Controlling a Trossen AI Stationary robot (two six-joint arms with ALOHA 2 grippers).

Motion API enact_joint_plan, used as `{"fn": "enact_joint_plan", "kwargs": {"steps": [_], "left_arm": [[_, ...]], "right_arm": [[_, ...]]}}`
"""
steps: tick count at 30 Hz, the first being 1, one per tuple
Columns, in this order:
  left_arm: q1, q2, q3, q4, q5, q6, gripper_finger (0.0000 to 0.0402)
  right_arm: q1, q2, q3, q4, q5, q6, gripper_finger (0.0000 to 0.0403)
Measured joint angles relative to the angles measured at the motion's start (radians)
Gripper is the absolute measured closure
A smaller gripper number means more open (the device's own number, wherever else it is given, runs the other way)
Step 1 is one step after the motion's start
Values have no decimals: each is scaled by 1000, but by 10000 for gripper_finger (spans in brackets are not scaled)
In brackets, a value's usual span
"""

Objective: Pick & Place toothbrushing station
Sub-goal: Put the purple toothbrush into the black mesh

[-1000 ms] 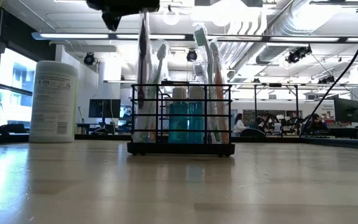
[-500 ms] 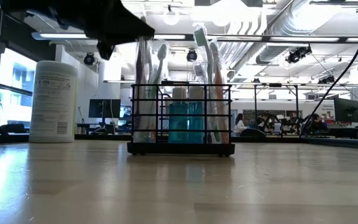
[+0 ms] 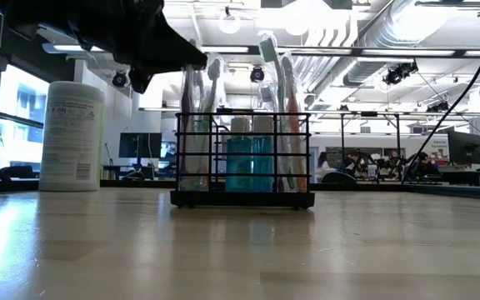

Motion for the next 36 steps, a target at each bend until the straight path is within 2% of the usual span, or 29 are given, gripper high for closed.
{"fn": "enact_joint_plan", "kwargs": {"steps": [4,18,27,31,36], "left_arm": [[0,6,0,-4,0,8,375],[0,5,0,-1,0,51,301],[0,3,16,-7,63,30,238],[0,-13,53,-69,64,52,210],[0,-78,141,-282,63,89,204]], "right_arm": [[0,0,0,-2,0,0,271],[0,0,0,-40,8,1,271],[0,0,0,-55,9,16,271],[5,-2,0,-56,11,11,272],[43,-49,0,-59,109,-42,290]]}}
